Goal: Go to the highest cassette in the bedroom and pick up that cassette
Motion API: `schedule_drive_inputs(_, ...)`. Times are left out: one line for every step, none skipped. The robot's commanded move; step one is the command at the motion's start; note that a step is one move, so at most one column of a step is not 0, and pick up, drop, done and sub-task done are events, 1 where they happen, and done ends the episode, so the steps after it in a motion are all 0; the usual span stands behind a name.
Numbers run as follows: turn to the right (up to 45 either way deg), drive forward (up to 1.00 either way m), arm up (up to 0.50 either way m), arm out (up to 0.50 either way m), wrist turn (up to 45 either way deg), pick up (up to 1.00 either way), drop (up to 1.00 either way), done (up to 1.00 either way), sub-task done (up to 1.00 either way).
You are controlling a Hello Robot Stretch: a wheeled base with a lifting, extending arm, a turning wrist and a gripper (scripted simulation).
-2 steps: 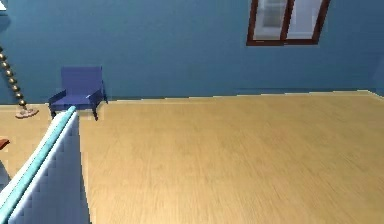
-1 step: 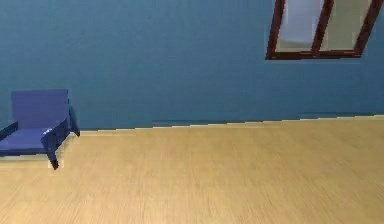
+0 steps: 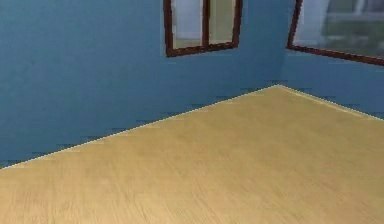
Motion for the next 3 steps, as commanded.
schedule_drive_inputs(0.0, 0.15, 0.0, 0.0, 0.0, 0.0, 0.0, 0.0, 0.0)
schedule_drive_inputs(-45.0, 0.0, 0.0, 0.0, 0.0, 0.0, 0.0, 0.0, 0.0)
schedule_drive_inputs(-6.0, 0.0, 0.0, 0.0, 0.0, 0.0, 0.0, 0.0, 0.0)
